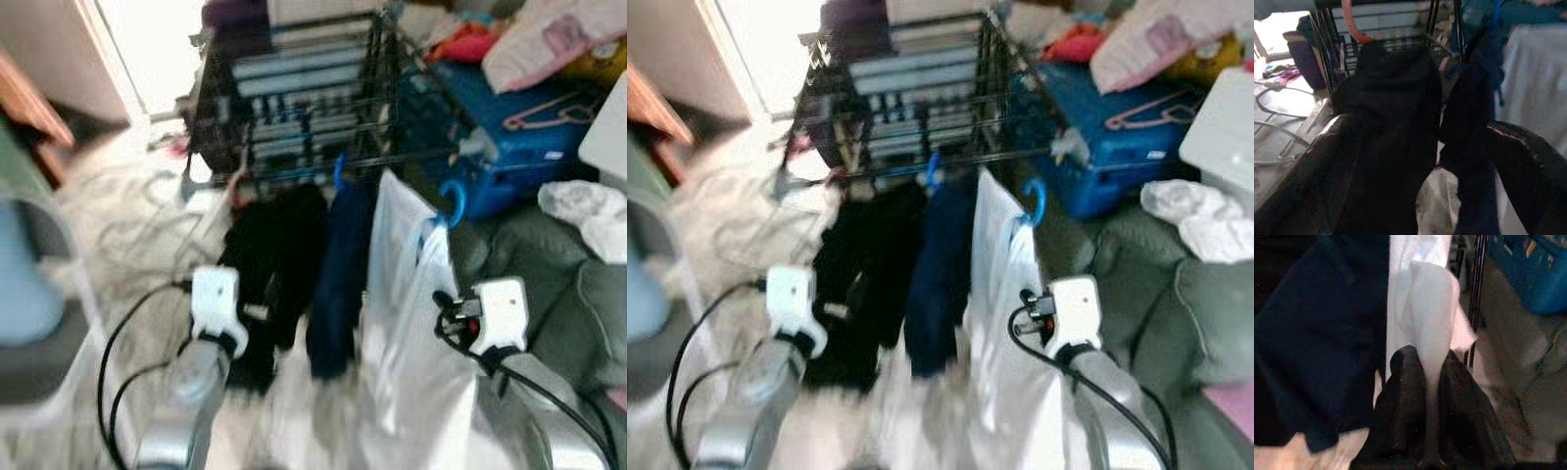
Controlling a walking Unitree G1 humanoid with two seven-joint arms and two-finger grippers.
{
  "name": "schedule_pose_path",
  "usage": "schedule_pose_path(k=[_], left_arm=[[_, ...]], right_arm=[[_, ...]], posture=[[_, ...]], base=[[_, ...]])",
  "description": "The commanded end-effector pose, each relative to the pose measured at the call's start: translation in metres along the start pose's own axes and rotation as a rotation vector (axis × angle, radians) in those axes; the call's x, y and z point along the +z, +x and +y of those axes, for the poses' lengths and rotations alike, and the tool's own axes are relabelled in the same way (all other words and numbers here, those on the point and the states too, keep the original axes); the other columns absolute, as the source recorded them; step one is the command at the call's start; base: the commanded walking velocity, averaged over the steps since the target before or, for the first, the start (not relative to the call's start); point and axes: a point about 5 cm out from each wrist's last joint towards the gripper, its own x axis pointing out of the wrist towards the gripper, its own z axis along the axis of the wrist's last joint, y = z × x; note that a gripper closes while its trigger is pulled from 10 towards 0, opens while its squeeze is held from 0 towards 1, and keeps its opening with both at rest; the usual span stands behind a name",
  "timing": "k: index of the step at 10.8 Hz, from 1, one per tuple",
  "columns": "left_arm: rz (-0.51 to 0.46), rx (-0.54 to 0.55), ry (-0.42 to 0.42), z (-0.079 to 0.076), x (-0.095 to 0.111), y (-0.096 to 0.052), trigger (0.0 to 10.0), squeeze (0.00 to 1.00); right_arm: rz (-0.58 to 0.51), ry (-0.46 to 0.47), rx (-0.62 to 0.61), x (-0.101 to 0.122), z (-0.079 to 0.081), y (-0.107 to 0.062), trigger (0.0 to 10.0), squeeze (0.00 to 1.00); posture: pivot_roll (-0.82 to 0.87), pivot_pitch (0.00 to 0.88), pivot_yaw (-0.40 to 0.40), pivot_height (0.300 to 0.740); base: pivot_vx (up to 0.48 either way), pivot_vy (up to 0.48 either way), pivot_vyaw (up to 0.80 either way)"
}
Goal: Hang hanger
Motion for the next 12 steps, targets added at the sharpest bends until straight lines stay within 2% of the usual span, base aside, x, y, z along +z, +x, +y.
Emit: schedule_pose_path(k=[1,5,6,8,9,12], left_arm=[[-0.012,0.029,0.026,0.009,0.002,0.002,10.0,0.00],[-0.063,0.087,0.054,0.021,0.007,0.014,10.0,0.00],[-0.065,0.100,0.048,0.025,0.008,0.015,10.0,0.00],[-0.055,0.064,0.036,0.018,0.001,0.017,10.0,0.00],[-0.054,0.061,0.034,0.017,0.000,0.017,10.0,0.00],[-0.040,0.075,0.008,0.013,-0.009,0.013,10.0,0.00]], right_arm=[[-0.081,-0.013,0.021,0.017,0.008,0.010,10.0,0.00],[-0.107,-0.013,0.032,0.030,0.015,0.036,10.0,0.00],[-0.122,-0.014,0.045,0.033,0.022,0.035,10.0,0.00],[-0.077,-0.022,0.075,0.015,0.034,0.025,10.0,0.00],[-0.070,-0.029,0.084,0.011,0.035,0.021,10.0,0.00],[-0.062,-0.040,0.063,0.012,0.027,0.019,10.0,0.00]], posture=[[-0.16,0.000,0.109,0.740],[-0.16,0.000,0.134,0.740],[-0.19,0.000,0.151,0.740],[-0.21,0.000,0.169,0.740],[-0.22,0.000,0.170,0.740],[-0.22,0.000,0.164,0.740]], base=[[-0.337,0.000,0.00],[-0.204,0.000,0.00],[0.000,0.000,0.00],[0.000,0.000,0.00],[0.000,0.000,0.00],[0.000,0.000,0.00]])
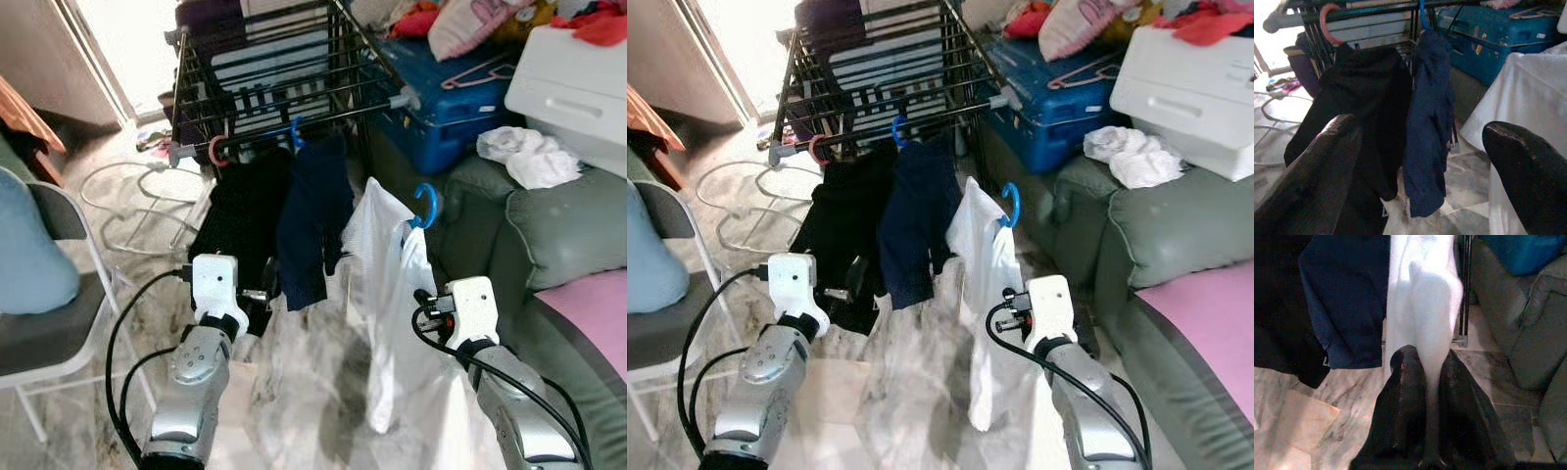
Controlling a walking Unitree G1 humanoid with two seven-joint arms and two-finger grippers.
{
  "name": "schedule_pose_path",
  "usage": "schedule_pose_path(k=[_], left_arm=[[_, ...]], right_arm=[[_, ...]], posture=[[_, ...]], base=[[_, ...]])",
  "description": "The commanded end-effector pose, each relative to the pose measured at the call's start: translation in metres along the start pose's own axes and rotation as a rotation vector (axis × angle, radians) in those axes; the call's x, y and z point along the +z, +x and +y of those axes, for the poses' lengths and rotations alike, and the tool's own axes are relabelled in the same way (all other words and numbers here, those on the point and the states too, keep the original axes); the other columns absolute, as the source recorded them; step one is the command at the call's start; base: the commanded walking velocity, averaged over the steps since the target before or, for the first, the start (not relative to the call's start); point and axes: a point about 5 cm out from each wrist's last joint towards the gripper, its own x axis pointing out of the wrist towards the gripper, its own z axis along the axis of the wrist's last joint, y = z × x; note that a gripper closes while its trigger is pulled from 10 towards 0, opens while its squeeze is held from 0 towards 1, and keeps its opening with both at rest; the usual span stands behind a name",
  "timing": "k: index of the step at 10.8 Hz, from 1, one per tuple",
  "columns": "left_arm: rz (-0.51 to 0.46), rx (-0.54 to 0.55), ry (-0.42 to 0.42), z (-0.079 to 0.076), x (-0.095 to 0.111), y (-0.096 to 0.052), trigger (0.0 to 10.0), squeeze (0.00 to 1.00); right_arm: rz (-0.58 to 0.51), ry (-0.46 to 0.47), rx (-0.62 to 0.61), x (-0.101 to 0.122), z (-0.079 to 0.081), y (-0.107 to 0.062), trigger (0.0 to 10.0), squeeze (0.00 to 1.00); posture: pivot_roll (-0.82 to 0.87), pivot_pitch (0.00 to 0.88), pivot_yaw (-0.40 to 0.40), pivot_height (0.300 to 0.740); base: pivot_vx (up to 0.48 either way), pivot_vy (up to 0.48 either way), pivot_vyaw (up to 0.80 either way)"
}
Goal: Hang hanger
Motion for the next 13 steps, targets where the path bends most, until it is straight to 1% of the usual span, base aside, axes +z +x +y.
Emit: schedule_pose_path(k=[1,2,3,4,5,6,7,8,9,10,11,12,13], left_arm=[[0.001,0.029,0.014,0.007,-0.001,-0.002,10.0,0.00],[0.001,0.030,0.012,0.006,-0.001,-0.002,10.0,0.00],[-0.007,0.038,0.005,0.005,0.000,-0.002,10.0,0.00],[-0.009,0.046,-0.001,0.005,-0.001,-0.003,10.0,0.00],[-0.009,0.071,-0.007,0.005,-0.004,-0.005,10.0,0.00],[-0.051,0.118,0.005,0.007,0.001,-0.006,10.0,0.00],[-0.066,0.138,0.011,0.008,0.004,-0.006,10.0,0.00],[-0.070,0.149,0.015,0.009,0.005,-0.005,10.0,0.00],[-0.058,0.150,0.017,0.007,0.002,-0.003,10.0,0.00],[-0.037,0.140,0.026,0.005,-0.003,-0.005,10.0,0.00],[-0.010,0.144,0.036,0.006,-0.009,-0.005,10.0,0.00],[0.008,0.110,0.067,0.007,-0.010,-0.001,10.0,0.00],[0.002,0.096,0.077,0.009,-0.007,0.002,10.0,0.00]], right_arm=[[-0.070,-0.015,0.035,0.019,0.006,0.004,10.0,0.00],[-0.069,-0.019,0.040,0.020,0.006,0.005,10.0,0.00],[-0.090,-0.032,0.042,0.023,0.004,0.003,10.0,0.00],[-0.124,-0.033,0.047,0.030,0.004,0.001,10.0,0.00],[-0.126,-0.027,0.035,0.033,0.001,-0.003,10.0,0.00],[-0.113,-0.036,0.026,0.028,-0.004,-0.007,10.0,0.00],[-0.101,-0.031,0.019,0.023,-0.005,-0.010,10.0,0.00],[-0.087,-0.060,-0.006,0.020,-0.006,-0.009,10.0,0.00],[-0.078,-0.073,-0.015,0.019,-0.006,-0.009,10.0,0.00],[-0.088,-0.076,-0.032,0.020,-0.008,-0.011,10.0,0.00],[-0.087,-0.069,-0.054,0.016,-0.011,-0.014,10.0,0.00],[-0.065,-0.020,-0.076,0.010,-0.012,-0.017,10.0,0.00],[-0.069,-0.024,-0.089,0.009,-0.009,-0.017,10.0,0.00]], posture=[[-0.22,0.000,0.158,0.740],[-0.22,0.000,0.154,0.740],[-0.22,0.000,0.142,0.740],[-0.23,0.000,0.138,0.740],[-0.24,0.000,0.132,0.740],[-0.24,0.000,0.126,0.740],[-0.24,0.000,0.120,0.740],[-0.24,0.000,0.115,0.740],[-0.23,0.000,0.120,0.740],[-0.24,0.000,0.153,0.740],[-0.25,0.000,0.195,0.740],[-0.26,0.000,0.222,0.740],[-0.27,0.000,0.239,0.740]], base=[[0.000,0.000,0.00],[0.000,0.000,0.00],[0.000,0.000,0.00],[0.000,0.000,0.00],[0.000,0.000,0.00],[0.000,0.000,0.00],[0.000,0.000,0.00],[0.000,0.000,0.00],[0.000,0.000,0.00],[0.000,0.000,0.00],[0.000,0.000,0.00],[0.000,0.000,0.00],[0.000,0.000,0.00]])
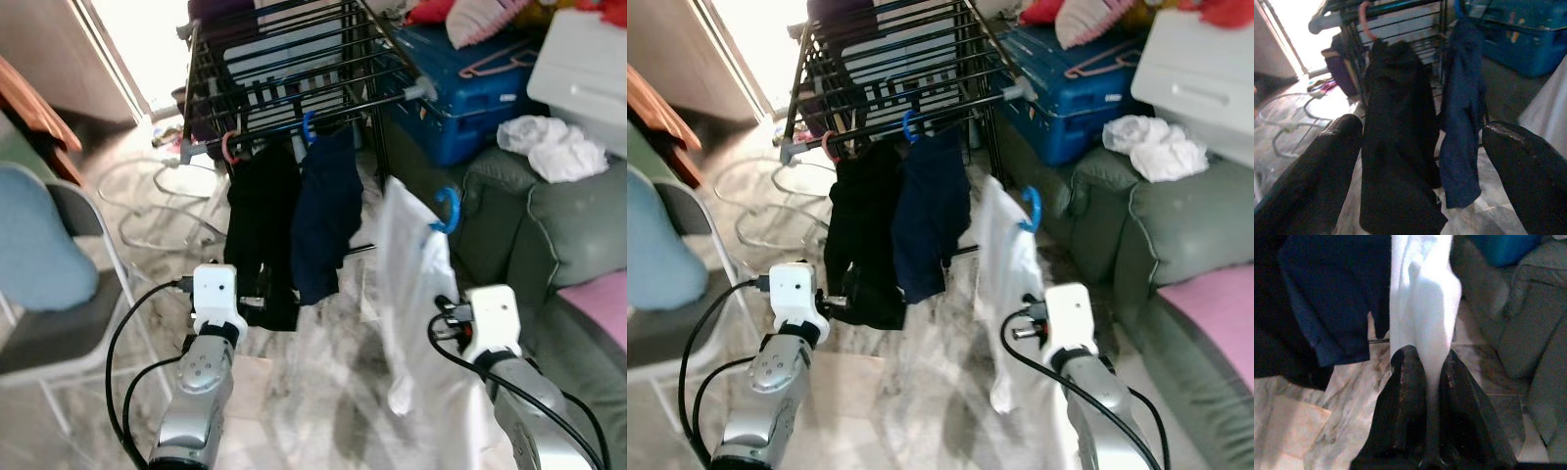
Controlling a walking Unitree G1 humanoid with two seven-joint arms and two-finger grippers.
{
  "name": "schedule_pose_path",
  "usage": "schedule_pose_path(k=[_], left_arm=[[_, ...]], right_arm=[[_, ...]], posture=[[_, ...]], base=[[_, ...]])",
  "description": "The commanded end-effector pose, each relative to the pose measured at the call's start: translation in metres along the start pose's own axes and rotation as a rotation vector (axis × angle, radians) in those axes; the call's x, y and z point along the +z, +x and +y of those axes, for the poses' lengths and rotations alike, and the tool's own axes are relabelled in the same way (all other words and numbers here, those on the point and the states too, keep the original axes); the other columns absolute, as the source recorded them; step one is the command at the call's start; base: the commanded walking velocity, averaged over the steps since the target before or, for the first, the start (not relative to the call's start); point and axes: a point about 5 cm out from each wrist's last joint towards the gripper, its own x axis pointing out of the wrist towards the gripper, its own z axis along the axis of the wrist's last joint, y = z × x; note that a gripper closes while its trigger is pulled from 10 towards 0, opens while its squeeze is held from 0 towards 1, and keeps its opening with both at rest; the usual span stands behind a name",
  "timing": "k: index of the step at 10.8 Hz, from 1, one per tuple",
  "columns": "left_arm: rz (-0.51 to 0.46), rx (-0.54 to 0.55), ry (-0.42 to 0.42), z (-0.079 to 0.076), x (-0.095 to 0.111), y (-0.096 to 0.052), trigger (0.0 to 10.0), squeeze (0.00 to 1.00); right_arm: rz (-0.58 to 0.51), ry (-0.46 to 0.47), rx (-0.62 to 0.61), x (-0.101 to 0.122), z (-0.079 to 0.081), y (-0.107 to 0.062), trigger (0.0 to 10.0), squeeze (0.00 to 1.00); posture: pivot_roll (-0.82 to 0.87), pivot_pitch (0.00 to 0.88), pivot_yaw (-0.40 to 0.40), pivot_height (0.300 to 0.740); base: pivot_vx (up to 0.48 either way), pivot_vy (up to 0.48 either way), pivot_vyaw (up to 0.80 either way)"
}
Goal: Hang hanger
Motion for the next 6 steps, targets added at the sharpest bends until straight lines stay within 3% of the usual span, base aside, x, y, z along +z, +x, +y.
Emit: schedule_pose_path(k=[1,2,4,5,6], left_arm=[[0.003,0.007,0.029,0.011,0.003,0.005,10.0,0.00],[0.013,-0.001,0.020,0.009,0.000,0.009,10.0,0.00],[-0.016,0.069,-0.035,0.007,0.003,0.006,10.0,0.00],[-0.032,0.120,-0.039,0.012,0.003,0.000,10.0,0.00],[-0.046,0.202,-0.027,0.026,0.000,-0.014,10.0,0.00]], right_arm=[[-0.055,-0.012,0.011,0.014,0.011,0.001,10.0,0.00],[-0.043,-0.024,0.025,0.011,0.012,-0.003,10.0,0.00],[-0.029,-0.046,0.099,0.010,0.012,-0.004,10.0,0.00],[-0.035,-0.071,0.160,0.016,0.018,0.007,10.0,0.00],[-0.051,-0.113,0.245,0.026,0.032,0.025,10.0,0.00]], posture=[[-0.31,0.000,0.254,0.740],[-0.32,0.000,0.245,0.740],[-0.27,0.000,0.143,0.740],[-0.21,0.000,0.082,0.740],[-0.12,0.000,0.005,0.740]], base=[[0.000,0.000,0.00],[0.000,0.000,0.00],[0.000,0.000,0.00],[0.000,0.000,0.00],[0.000,0.000,0.00]])
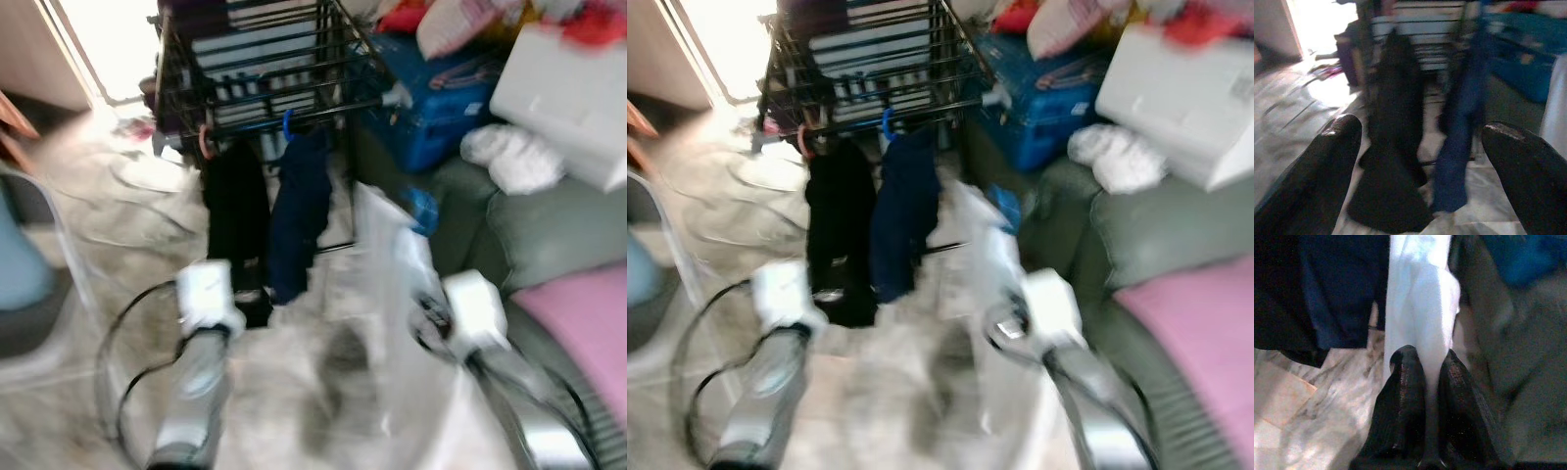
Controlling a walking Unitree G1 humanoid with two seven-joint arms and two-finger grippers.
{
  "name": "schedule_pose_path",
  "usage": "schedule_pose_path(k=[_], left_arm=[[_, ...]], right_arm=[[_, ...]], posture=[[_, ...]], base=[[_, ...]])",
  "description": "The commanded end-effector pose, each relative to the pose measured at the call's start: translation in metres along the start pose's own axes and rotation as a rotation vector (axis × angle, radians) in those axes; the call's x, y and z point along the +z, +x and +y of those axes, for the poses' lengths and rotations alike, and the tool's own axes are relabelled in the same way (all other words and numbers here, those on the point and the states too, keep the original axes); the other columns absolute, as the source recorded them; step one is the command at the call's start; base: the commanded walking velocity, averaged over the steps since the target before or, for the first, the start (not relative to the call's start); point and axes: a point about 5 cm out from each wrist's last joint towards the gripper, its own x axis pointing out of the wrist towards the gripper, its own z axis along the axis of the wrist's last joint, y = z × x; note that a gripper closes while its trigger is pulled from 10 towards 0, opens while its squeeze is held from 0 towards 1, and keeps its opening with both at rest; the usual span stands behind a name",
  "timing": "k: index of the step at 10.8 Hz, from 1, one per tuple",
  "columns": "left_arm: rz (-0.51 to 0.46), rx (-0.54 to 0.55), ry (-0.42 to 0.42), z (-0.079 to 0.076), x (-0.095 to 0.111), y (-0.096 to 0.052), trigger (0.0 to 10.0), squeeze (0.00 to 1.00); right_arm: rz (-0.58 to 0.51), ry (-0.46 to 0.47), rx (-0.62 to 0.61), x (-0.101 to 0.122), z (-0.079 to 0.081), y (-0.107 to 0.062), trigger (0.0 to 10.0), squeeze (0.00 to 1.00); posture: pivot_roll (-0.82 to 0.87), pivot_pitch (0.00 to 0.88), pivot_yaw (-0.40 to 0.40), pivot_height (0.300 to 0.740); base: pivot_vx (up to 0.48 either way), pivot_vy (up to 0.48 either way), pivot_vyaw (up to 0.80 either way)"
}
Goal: Hang hanger
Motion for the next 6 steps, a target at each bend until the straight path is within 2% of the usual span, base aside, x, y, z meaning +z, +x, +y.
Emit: schedule_pose_path(k=[1,2,3,4,6], left_arm=[[-0.036,0.091,0.028,0.021,0.006,-0.007,10.0,0.00],[-0.049,0.154,0.057,0.035,0.010,-0.016,10.0,0.00],[-0.049,0.174,0.072,0.041,0.011,-0.023,10.0,0.00],[-0.034,0.159,0.092,0.040,0.010,-0.028,10.0,0.00],[-0.019,0.093,0.106,0.027,0.008,-0.021,10.0,0.00]], right_arm=[[-0.072,-0.019,0.090,0.017,0.017,0.014,10.0,0.00],[-0.098,-0.014,0.141,0.025,0.028,0.024,10.0,0.00],[-0.114,-0.017,0.164,0.029,0.036,0.030,10.0,0.00],[-0.120,-0.005,0.171,0.028,0.042,0.034,10.0,0.00],[-0.137,0.035,0.123,0.023,0.038,0.034,10.0,0.00]], posture=[[-0.04,0.000,-0.027,0.740],[0.00,0.000,-0.037,0.740],[0.02,0.000,-0.022,0.740],[0.02,0.000,0.005,0.740],[-0.02,0.000,0.084,0.740]], base=[[0.000,0.000,0.00],[0.000,0.000,0.00],[0.000,0.000,0.00],[0.000,0.000,0.80],[0.000,0.000,0.80]])
